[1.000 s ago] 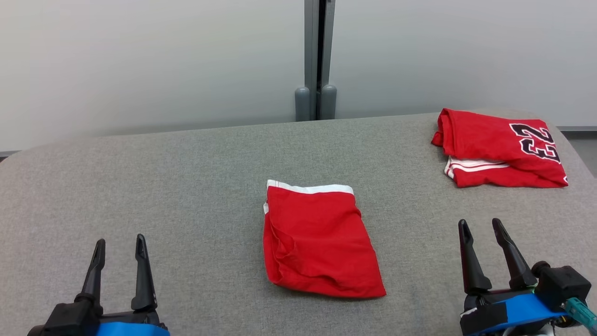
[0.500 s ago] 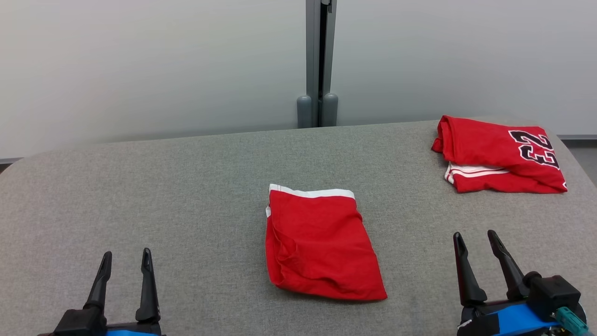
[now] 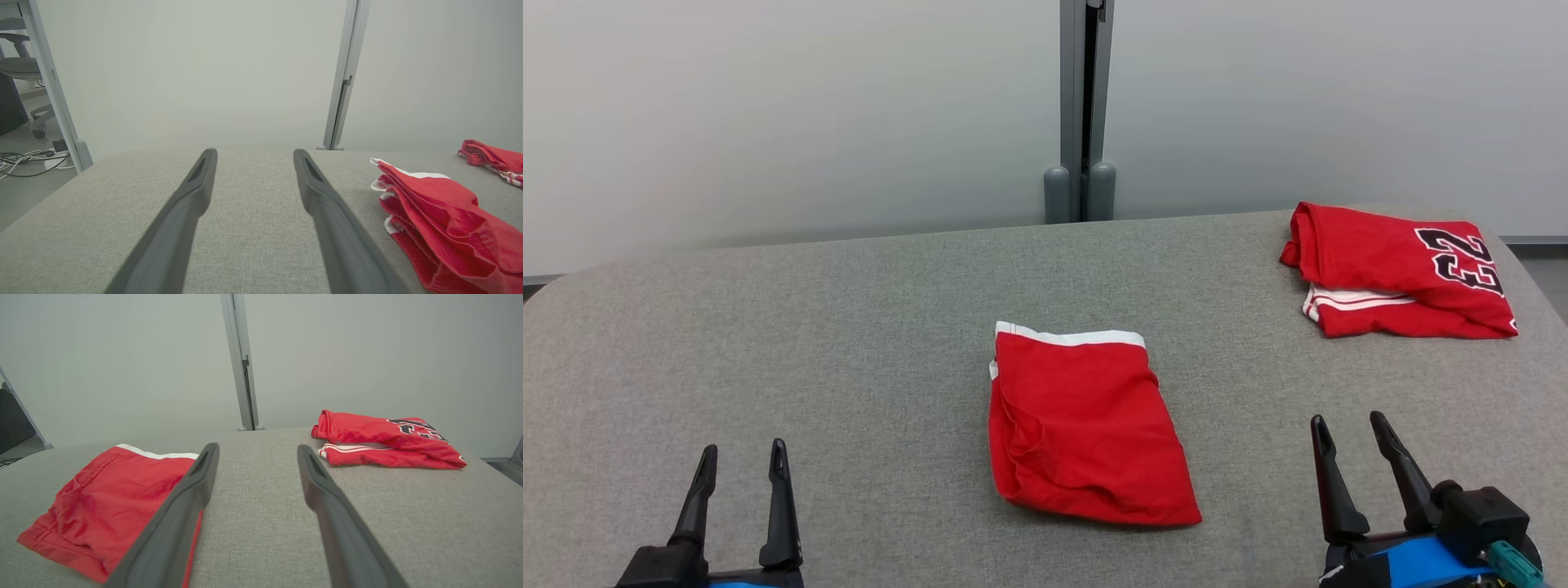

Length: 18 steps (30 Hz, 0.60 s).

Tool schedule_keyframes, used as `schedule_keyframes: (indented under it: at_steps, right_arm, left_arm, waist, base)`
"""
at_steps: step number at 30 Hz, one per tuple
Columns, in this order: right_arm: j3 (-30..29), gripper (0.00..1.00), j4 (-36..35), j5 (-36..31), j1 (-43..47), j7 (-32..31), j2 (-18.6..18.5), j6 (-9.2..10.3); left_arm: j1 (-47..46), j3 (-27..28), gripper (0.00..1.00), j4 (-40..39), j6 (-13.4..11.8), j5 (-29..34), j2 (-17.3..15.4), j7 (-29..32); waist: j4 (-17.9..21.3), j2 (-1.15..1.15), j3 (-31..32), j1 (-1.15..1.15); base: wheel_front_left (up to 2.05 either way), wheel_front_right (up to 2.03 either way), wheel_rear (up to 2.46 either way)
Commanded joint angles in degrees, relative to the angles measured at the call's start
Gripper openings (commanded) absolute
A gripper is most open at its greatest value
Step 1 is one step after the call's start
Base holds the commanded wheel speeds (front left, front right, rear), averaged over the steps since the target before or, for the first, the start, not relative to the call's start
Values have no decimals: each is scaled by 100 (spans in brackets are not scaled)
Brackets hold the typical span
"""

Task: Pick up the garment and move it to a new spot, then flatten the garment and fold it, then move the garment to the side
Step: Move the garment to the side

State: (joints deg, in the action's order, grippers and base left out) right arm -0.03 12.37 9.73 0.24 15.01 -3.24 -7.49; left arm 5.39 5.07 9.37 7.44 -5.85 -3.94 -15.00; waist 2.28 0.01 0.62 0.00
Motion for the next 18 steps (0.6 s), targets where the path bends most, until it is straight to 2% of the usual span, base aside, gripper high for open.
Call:
schedule_keyframes:
  at_steps: [1, 10, 18]
  right_arm:
    - [-1, 100, 25, 6, 63, 19, 13, -1]
    - [332, 100, 281, 34, -664, 19, -229, -1]
    - [966, 100, 1153, 40, -1807, -61, -348, -1]
  left_arm:
    - [21, 19, 100, -20, 8, 44, -7, -23]
    - [-157, -36, 100, -40, 8, 25, -28, -23]
    - [-370, -72, 100, -62, 8, -30, -53, -23]
  waist:
    - [-6, -1, -4, 0]
    - [-130, -1, -139, 0]
    - [-382, -1, -449, 0]
  base:
    - [0, 0, 0]
    - [0, 0, 0]
    - [0, 0, 0]
